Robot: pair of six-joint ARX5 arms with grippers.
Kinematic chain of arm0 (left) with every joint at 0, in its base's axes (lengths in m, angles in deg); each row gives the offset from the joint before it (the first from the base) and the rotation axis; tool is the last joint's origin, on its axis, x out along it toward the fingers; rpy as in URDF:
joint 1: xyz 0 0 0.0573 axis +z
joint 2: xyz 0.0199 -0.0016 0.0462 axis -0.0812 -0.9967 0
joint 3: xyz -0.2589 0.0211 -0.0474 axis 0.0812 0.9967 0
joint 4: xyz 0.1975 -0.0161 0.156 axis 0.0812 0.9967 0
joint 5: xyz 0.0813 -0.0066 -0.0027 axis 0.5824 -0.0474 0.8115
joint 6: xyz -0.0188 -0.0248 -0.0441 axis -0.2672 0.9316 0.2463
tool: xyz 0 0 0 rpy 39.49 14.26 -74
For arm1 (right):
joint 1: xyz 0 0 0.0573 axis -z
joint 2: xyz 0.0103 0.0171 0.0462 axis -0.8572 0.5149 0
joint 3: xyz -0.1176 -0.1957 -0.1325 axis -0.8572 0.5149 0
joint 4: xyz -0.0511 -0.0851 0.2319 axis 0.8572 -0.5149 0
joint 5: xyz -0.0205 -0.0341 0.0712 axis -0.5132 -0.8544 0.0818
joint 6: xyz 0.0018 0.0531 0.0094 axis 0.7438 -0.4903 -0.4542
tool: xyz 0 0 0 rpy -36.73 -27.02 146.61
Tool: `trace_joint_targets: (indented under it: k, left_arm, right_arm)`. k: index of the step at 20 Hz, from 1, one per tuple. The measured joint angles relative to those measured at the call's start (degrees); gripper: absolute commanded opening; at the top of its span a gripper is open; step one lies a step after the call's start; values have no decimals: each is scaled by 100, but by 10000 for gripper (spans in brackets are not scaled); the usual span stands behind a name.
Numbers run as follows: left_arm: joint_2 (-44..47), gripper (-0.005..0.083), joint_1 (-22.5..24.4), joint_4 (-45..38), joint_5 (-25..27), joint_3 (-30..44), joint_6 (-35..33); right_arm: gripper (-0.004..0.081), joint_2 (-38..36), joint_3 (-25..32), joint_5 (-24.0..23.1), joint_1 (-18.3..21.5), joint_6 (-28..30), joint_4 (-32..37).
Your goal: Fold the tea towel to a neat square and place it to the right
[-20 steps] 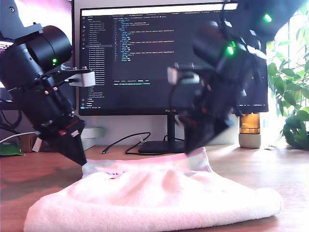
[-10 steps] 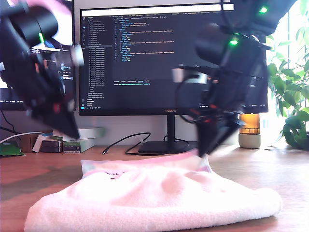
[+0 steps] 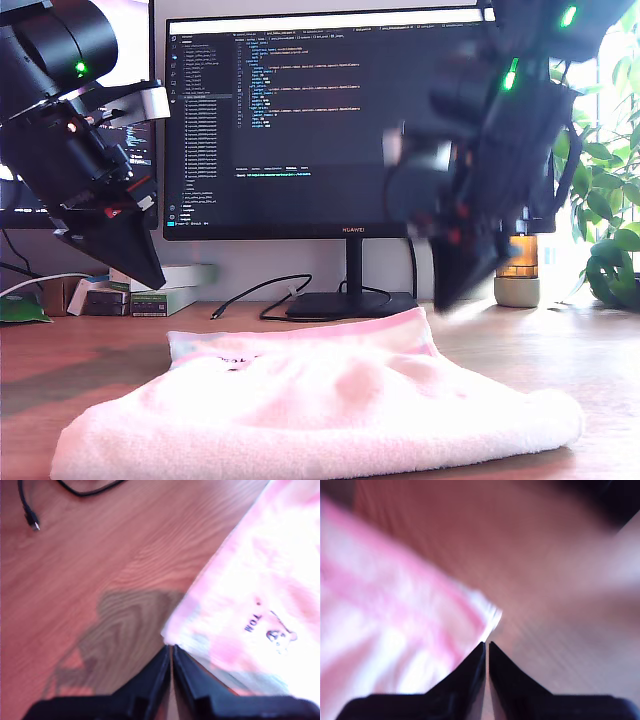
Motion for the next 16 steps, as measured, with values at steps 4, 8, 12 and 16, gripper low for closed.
trace_joint_targets:
  k: [4, 8, 12, 16]
  left_arm:
    - [623, -21, -17, -774, -131, 732, 420]
    - [1340, -21, -219, -1154, -140, 1628, 839]
    - [2124, -21, -758, -1419, -74, 2061, 1176]
    - [2793, -21, -1569, -1451, 372, 2409, 1414]
  right_arm:
    - [-12, -623, 914, 4, 0, -151, 647]
    - [-12, -1364, 2037, 57, 0, -330, 1189]
    - [-12, -2337, 2715, 282, -90, -581, 1482]
    - [-12, -3224, 3206, 372, -306, -883, 1508]
